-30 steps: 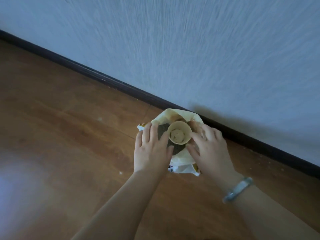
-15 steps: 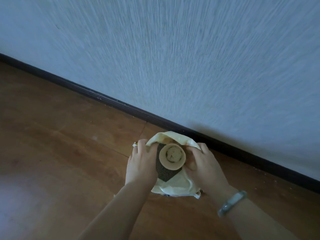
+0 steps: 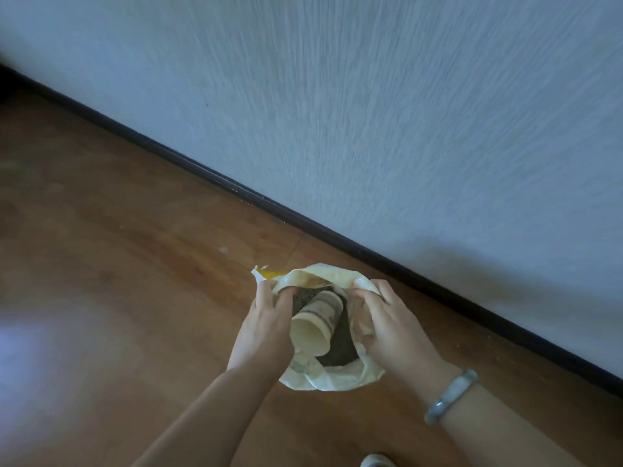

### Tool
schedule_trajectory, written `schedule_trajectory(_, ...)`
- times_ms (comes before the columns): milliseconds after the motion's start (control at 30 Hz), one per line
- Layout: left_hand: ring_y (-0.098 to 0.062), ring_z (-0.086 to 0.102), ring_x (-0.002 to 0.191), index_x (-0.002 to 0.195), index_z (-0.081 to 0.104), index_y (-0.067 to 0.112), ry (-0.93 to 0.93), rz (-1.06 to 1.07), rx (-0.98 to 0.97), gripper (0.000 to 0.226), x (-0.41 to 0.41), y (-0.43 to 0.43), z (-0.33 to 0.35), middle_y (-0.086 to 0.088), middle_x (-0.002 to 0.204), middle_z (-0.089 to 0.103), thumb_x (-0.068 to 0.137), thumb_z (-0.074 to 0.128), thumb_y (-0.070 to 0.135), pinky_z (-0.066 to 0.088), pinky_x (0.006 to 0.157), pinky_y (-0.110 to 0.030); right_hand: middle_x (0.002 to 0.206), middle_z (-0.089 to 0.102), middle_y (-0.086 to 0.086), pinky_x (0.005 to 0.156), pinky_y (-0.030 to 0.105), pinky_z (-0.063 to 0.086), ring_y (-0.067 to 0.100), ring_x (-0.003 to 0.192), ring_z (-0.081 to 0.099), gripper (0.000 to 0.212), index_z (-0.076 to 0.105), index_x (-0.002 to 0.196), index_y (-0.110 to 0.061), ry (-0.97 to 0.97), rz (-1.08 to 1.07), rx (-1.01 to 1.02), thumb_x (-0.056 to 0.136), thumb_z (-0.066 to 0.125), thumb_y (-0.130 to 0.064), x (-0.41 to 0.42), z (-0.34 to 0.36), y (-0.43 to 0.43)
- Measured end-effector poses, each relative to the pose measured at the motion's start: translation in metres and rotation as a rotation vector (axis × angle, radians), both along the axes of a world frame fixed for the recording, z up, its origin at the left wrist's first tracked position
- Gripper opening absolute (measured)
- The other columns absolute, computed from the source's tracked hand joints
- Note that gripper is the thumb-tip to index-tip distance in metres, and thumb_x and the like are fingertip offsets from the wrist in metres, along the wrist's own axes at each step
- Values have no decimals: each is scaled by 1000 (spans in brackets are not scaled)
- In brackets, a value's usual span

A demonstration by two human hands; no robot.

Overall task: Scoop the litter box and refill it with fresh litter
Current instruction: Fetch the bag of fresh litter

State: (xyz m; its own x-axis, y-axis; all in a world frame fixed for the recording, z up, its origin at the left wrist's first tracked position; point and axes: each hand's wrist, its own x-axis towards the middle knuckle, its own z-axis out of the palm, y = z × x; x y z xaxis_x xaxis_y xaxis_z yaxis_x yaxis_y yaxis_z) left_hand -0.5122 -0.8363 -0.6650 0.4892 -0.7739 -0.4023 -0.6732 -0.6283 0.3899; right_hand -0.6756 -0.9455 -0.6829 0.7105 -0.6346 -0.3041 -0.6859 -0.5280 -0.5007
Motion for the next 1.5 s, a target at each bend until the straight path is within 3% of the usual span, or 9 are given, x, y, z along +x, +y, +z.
schedule_trajectory(167,-20,51,88,127,43,22,39,97,-40,60,8,44,116,5,121,26,75,41,-9,48,73,-28,129,29,-15,79,27,51,10,109,46,58,40,131,-32,-26,96,-2,82,65,-16,13,119,24)
schedule_trajectory(300,-23,52,82,123,46,23,32,155,-68,57,13,79,229,4,120,28,76,43,-9,48,67,-31,128,32,-13,83,24,49,10,108,48,57,42,130,-31,-70,176,15,81,64,-15,26,229,41)
schedule_trajectory(433,-20,51,81,129,41,41,67,178,-144,74,14,118,340,6,119,29,74,45,-9,47,65,-26,127,36,-12,85,24,50,9,108,51,54,45,128,-30,-123,226,57,80,67,-17,40,340,62)
schedule_trajectory(633,-12,48,93,127,33,58,138,390,-250,86,20,171,464,14,112,27,72,48,-7,49,79,-26,123,36,-13,82,20,45,11,108,51,54,52,121,-24,-190,380,68,73,70,-10,72,467,92)
schedule_trajectory(800,2,46,97,116,36,66,169,580,-401,84,32,220,516,17,114,35,74,57,-3,43,68,-7,115,31,-20,83,18,45,8,102,50,55,52,122,-22,-201,554,109,72,74,-15,110,531,125)
schedule_trajectory(1000,-9,45,103,125,41,51,127,781,-461,81,50,283,552,10,117,37,72,61,-7,39,60,0,114,34,-14,92,26,46,7,107,46,57,54,118,-18,-220,689,154,68,79,-14,164,570,186)
schedule_trajectory(1133,-11,44,103,126,44,49,105,884,-474,80,68,331,568,9,118,42,70,63,-5,38,59,-4,115,38,-11,91,25,46,7,107,48,56,54,118,-17,-231,763,157,67,79,-13,199,586,231)
schedule_trajectory(1267,-13,49,106,121,48,48,88,970,-514,76,88,387,581,6,120,51,66,67,-1,39,75,-18,118,41,-6,91,23,44,10,109,49,55,56,115,-15,-233,825,204,65,79,-14,236,599,281)
schedule_trajectory(1500,-13,54,93,100,49,54,92,1122,-610,75,123,483,589,10,116,51,62,64,-9,43,63,-17,116,42,-7,76,3,40,7,104,48,55,59,113,-16,-208,928,256,62,79,-11,308,609,374)
